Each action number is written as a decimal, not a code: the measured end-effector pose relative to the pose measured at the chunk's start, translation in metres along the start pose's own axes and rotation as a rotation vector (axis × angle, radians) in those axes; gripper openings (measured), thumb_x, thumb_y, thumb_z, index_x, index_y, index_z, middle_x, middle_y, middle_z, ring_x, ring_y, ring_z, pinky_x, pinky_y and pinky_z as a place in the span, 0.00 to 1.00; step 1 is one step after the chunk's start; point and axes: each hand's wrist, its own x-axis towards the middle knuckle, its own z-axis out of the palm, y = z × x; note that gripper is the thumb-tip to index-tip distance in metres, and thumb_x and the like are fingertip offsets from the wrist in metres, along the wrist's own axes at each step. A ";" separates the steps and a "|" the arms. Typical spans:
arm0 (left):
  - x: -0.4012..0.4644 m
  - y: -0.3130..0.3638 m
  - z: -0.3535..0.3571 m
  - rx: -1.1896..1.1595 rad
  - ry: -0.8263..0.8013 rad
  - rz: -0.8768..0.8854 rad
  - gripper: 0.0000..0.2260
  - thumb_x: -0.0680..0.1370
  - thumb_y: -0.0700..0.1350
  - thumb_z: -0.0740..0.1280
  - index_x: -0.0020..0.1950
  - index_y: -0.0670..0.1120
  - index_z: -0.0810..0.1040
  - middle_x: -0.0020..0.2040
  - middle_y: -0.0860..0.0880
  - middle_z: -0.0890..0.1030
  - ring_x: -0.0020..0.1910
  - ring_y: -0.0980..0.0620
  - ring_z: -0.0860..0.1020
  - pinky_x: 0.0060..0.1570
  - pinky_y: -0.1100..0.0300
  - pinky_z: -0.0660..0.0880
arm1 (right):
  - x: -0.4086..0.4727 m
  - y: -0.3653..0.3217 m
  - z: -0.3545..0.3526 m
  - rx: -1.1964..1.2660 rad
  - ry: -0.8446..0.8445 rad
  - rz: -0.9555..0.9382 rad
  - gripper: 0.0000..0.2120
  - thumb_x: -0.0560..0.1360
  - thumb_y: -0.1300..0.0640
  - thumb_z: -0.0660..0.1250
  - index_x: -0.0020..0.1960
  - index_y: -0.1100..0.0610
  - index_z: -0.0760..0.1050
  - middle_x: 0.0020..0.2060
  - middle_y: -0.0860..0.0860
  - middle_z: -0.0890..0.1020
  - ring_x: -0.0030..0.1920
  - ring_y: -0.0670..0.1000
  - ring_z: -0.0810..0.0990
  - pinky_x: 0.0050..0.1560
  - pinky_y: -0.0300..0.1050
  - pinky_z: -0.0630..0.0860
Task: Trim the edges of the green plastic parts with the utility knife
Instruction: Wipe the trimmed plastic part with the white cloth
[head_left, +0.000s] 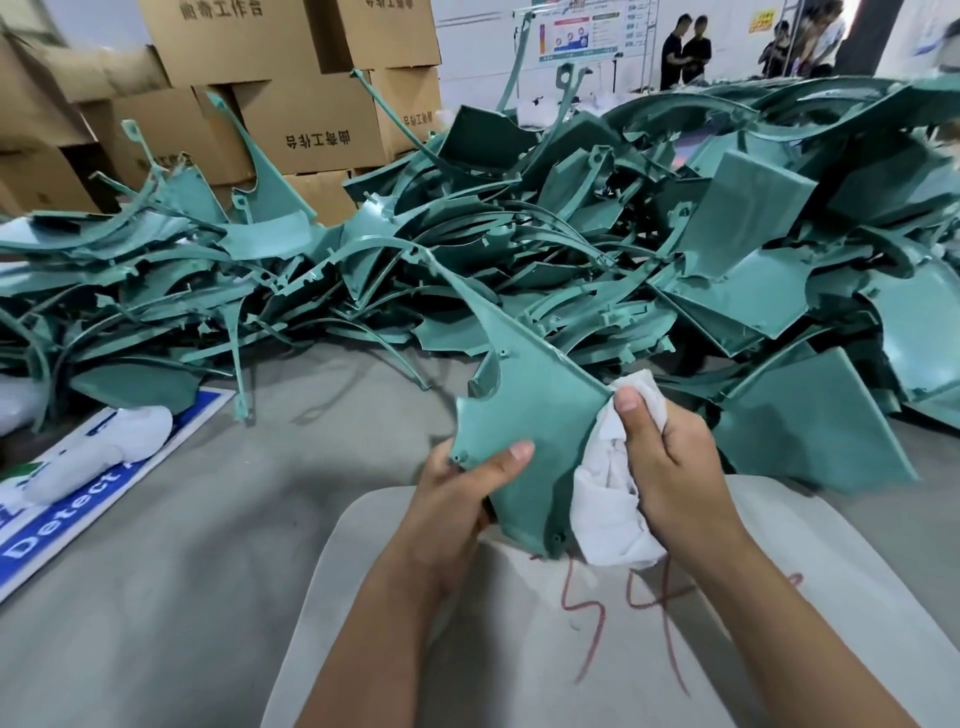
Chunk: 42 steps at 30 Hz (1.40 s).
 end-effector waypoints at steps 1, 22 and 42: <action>0.000 0.000 0.001 0.010 0.012 0.035 0.25 0.70 0.47 0.79 0.64 0.42 0.82 0.61 0.41 0.84 0.61 0.40 0.83 0.55 0.51 0.81 | 0.001 0.000 -0.001 0.035 -0.017 0.014 0.24 0.85 0.44 0.60 0.34 0.53 0.63 0.27 0.43 0.67 0.29 0.45 0.65 0.30 0.41 0.64; -0.005 -0.012 0.017 0.531 0.232 0.459 0.07 0.72 0.50 0.74 0.47 0.49 0.86 0.41 0.51 0.87 0.41 0.49 0.86 0.40 0.49 0.84 | 0.005 0.003 -0.006 0.183 0.338 0.058 0.19 0.84 0.36 0.55 0.49 0.47 0.77 0.41 0.50 0.82 0.43 0.52 0.82 0.45 0.54 0.80; -0.017 -0.003 0.020 0.237 0.093 0.302 0.11 0.74 0.43 0.73 0.54 0.43 0.86 0.51 0.41 0.87 0.50 0.41 0.86 0.45 0.54 0.82 | 0.015 -0.007 -0.026 0.742 0.239 0.307 0.16 0.78 0.48 0.70 0.33 0.52 0.77 0.28 0.49 0.76 0.25 0.46 0.72 0.25 0.35 0.68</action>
